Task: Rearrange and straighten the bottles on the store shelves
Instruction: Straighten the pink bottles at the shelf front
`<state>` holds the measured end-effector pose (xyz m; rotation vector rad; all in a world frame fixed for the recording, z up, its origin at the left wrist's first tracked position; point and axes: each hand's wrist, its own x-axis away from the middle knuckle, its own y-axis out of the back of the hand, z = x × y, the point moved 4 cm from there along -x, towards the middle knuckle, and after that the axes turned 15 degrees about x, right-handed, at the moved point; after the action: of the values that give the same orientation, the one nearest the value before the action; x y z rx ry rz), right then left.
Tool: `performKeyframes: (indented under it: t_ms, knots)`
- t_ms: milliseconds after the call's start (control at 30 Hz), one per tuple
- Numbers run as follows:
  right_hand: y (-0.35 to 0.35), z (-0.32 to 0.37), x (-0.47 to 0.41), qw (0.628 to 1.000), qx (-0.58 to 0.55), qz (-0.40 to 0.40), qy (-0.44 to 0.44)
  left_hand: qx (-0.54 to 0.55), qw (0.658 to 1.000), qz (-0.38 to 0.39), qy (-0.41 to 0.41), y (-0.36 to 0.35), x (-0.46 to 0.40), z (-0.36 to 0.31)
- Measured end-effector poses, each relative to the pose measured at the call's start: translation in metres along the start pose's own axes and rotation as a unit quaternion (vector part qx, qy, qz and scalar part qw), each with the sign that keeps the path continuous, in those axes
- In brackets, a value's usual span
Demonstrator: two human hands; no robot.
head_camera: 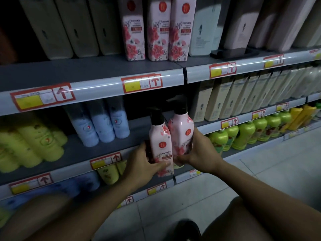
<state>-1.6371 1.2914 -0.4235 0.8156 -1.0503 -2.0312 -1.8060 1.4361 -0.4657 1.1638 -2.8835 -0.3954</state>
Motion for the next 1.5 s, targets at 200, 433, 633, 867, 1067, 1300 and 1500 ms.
performKeyframes:
  t_ms: [200, 433, 633, 867, 1067, 1300, 1500]
  knots:
    - [-0.010, -0.006, -0.024, 0.999, 0.014, 0.033, -0.035, 0.015, 0.999, 0.016, 0.032, 0.002, -0.026, 0.010]
    - [-0.006, 0.004, -0.056, 0.998, 0.003, 0.004, -0.065, 0.015, 1.000, -0.010, 0.015, 0.008, -0.057, -0.007]
    - [-0.007, 0.014, -0.076, 0.996, 0.002, -0.024, -0.080, -0.023, 0.998, -0.051, -0.034, 0.017, -0.079, -0.021]
    - [-0.001, 0.013, -0.073, 0.996, 0.012, -0.033, -0.080, 0.020, 0.996, -0.079, -0.041, 0.011, -0.083, -0.023]
    - [-0.015, 0.008, -0.071, 0.995, -0.014, -0.035, -0.090, 0.011, 0.993, -0.092, -0.069, 0.010, -0.091, -0.026]
    - [-0.010, 0.013, -0.092, 0.997, 0.010, -0.041, -0.067, 0.005, 0.990, -0.120, -0.078, 0.016, -0.100, -0.030]
    - [-0.020, 0.016, -0.103, 0.992, -0.046, -0.089, -0.082, -0.011, 0.985, -0.151, -0.081, 0.022, -0.109, -0.026]
